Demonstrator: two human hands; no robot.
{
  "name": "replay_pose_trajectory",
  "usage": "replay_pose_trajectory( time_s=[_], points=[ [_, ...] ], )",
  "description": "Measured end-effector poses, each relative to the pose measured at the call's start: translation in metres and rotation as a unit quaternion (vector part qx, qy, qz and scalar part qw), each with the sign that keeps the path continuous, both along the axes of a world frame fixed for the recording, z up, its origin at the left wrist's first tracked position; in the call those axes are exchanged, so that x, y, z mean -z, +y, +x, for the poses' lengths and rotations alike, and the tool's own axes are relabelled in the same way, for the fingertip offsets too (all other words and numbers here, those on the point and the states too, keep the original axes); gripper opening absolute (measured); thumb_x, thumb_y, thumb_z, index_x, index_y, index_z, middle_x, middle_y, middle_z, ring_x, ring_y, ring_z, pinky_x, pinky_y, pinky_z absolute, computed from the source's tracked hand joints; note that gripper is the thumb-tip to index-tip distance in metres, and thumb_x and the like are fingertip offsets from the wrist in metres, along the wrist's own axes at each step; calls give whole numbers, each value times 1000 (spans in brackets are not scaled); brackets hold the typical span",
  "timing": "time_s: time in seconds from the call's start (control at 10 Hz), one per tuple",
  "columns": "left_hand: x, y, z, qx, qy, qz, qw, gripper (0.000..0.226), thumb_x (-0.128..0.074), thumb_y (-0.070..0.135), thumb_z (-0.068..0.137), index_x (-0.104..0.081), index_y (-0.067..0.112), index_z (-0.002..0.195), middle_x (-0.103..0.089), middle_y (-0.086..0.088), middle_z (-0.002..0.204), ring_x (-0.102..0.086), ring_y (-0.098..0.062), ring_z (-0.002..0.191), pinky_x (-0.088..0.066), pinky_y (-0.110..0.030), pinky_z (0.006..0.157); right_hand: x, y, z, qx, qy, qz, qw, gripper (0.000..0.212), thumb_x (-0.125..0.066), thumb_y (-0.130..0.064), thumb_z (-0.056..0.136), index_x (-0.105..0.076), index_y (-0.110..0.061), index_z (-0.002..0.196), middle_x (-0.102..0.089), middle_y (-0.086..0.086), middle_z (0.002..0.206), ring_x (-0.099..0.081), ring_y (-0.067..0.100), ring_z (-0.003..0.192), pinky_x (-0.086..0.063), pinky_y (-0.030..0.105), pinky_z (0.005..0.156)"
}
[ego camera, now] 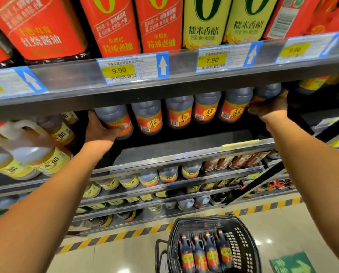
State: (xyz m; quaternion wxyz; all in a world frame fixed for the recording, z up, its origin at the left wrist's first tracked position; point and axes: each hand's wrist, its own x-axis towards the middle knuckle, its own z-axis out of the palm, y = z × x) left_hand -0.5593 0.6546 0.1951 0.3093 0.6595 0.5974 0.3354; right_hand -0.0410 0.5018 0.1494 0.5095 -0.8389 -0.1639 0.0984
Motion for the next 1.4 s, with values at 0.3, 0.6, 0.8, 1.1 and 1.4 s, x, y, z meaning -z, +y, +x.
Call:
replay_pose_trajectory(
  time_s=[0.3, 0.6, 0.8, 1.1, 1.4],
  points=[
    [-12, -39, -9, -31, -117, -21, 992, 92, -79, 49, 66, -54, 20, 150, -64, 0, 146, -62, -21, 132, -51, -36, 110, -60, -94, -94, -75, -73, -48, 993, 74, -77, -31, 88, -43, -13, 152, -58, 12, 147, -57, 31, 135, -47, 39, 111],
    [37, -243, 43, 255, 93, 101, 957, 71, -42, 57, 105, -29, 25, 167, -19, -1, 176, -11, -19, 165, -12, -47, 133, 33, -234, -170, -227, -251, -138, 931, 75, -58, -48, 105, -26, -21, 168, -19, 10, 176, -17, 30, 163, -22, 53, 129],
    [173, -311, 75, 355, 290, 9, 889, 86, -14, 82, 98, -15, 34, 169, -6, -5, 179, -4, -27, 165, -13, -62, 129, 148, -316, -204, -293, -227, -242, 897, 75, -50, -56, 106, -24, -25, 169, -14, 10, 177, -15, 37, 162, -20, 62, 126],
    [369, -379, 72, 415, 488, -134, 756, 89, -26, 79, 93, -27, 29, 166, -26, -12, 172, -23, -33, 160, -26, -63, 123, 347, -443, -238, -312, -66, -506, 801, 87, -61, -51, 94, -24, -23, 168, -23, 16, 174, -29, 41, 156, -28, 64, 123],
    [563, -411, 90, 505, 494, -181, 685, 81, -39, 75, 98, -24, 33, 166, -21, -12, 175, -16, -34, 162, -18, -59, 129, 530, -433, -256, -356, 9, -538, 764, 87, -59, -52, 94, -22, -21, 167, -26, 17, 172, -26, 40, 157, -21, 59, 127]
  ],
)
